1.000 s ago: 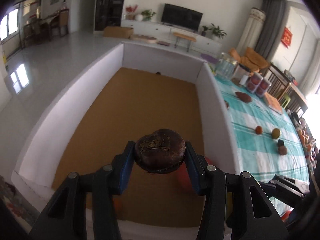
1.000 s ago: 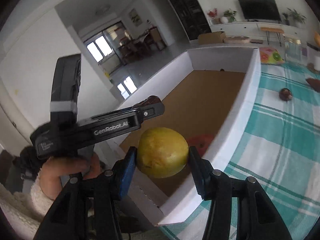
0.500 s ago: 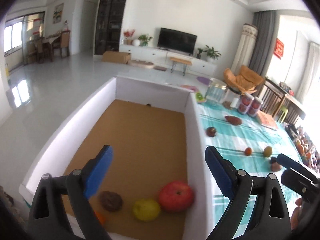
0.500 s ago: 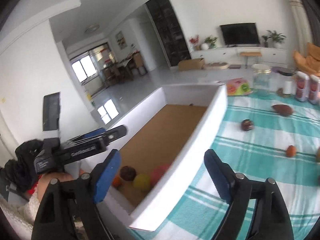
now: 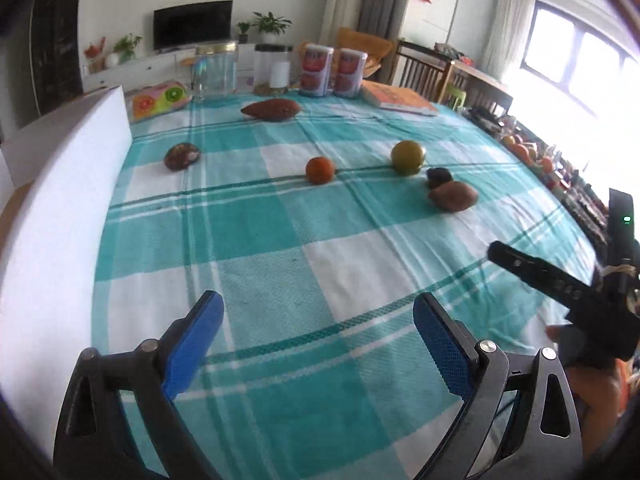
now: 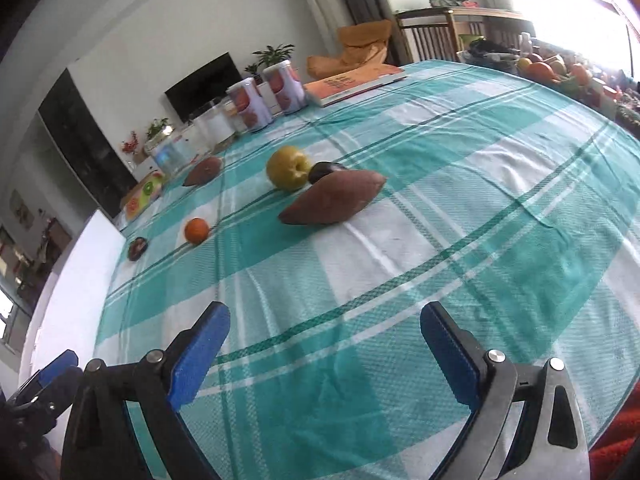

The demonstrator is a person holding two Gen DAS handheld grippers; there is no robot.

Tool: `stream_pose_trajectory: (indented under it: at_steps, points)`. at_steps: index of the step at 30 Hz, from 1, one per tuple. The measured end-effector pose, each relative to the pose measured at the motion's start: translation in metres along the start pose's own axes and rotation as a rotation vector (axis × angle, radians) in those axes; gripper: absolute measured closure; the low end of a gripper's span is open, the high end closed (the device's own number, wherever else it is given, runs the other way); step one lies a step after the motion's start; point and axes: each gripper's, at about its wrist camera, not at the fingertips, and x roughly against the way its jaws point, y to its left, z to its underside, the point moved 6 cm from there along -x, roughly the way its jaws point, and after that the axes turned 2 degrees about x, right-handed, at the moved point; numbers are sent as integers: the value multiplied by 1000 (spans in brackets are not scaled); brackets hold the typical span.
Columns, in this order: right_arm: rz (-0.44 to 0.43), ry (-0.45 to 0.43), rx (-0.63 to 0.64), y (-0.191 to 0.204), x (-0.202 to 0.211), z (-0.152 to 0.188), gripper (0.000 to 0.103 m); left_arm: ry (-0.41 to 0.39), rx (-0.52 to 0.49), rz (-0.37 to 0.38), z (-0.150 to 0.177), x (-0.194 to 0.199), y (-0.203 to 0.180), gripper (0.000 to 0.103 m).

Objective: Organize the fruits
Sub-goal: 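Bring both tools back over the table toward the next fruits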

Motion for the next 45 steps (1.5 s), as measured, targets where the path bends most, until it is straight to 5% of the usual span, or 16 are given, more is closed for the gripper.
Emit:
stream_pose_trajectory:
  at_steps: [6, 14, 23, 45]
  points:
    - [68, 27, 10, 5, -14, 8, 7, 25, -10, -93, 11, -28, 12, 6]
    - [105, 47, 55, 10, -24, 11, 3, 66, 47, -83, 16, -41, 19, 6]
    - [103, 54, 62, 11, -26, 12, 0, 94, -11, -145, 18, -47, 11, 4]
    - [153, 73, 106, 15, -28, 15, 0, 106, 15, -106, 11, -49, 12, 3]
